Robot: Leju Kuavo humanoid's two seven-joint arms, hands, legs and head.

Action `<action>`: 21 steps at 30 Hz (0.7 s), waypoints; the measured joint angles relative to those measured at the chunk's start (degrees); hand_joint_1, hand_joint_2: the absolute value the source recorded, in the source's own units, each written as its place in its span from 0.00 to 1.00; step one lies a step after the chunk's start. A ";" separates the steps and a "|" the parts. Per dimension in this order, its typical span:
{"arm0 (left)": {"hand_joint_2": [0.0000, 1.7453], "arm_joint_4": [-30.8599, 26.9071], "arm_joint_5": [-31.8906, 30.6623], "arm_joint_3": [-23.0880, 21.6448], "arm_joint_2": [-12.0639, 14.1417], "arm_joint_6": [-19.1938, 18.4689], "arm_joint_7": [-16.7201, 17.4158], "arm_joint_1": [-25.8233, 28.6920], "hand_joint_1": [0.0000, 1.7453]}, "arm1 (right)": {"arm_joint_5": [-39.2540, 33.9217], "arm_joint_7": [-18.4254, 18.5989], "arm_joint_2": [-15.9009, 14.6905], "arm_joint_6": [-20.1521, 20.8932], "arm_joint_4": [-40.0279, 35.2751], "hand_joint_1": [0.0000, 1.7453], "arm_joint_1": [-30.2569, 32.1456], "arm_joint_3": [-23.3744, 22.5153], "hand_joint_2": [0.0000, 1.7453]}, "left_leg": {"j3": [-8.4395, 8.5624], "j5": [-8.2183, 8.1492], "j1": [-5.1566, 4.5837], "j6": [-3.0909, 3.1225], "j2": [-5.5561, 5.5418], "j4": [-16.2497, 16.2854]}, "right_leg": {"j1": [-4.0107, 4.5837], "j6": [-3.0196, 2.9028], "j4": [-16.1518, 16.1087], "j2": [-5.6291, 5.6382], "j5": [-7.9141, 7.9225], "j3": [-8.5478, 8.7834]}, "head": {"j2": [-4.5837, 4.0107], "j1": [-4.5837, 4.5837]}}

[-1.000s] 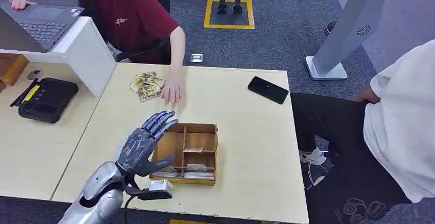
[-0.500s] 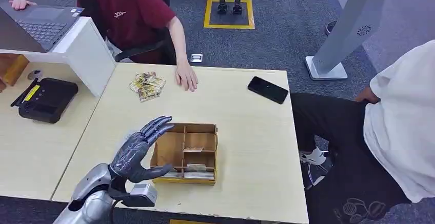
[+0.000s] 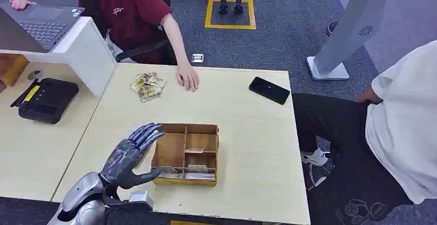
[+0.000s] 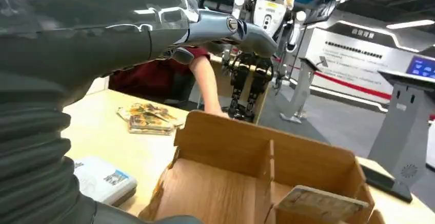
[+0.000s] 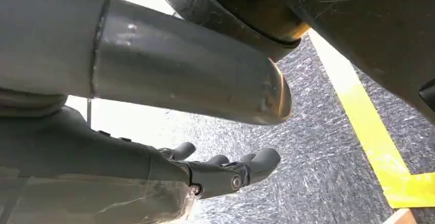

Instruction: Pass the card to the sensor for recognition and then transmit it.

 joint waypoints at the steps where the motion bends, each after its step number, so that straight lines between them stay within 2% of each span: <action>1: 1.00 0.00 0.55 0.17 0.15 -0.07 0.06 0.30 0.00 | 0.00 -0.11 -0.09 0.00 0.00 0.00 -0.01 0.00 0.00 | 0.00 0.00 0.00 0.00 0.00 0.00 | 0.00 0.00 0.00 0.00 0.00 0.00 | 0.00 0.00; 7: 1.00 0.00 1.73 0.94 0.57 -0.35 -0.15 1.29 0.00 | 0.02 -0.18 -0.35 0.09 0.00 0.00 0.01 0.00 0.00 | 0.00 0.00 0.00 0.00 0.00 0.00 | 0.01 0.00 0.00 0.00 0.00 0.00 | 0.00 0.00; 21: 1.00 0.00 -1.86 0.98 2.16 0.31 0.63 3.04 0.00 | 0.02 -0.26 -0.59 0.15 0.00 0.00 0.00 -0.02 0.00 | 0.00 0.00 0.01 0.00 0.00 0.00 | 0.01 0.00 0.00 0.00 0.00 0.00 | 0.00 0.02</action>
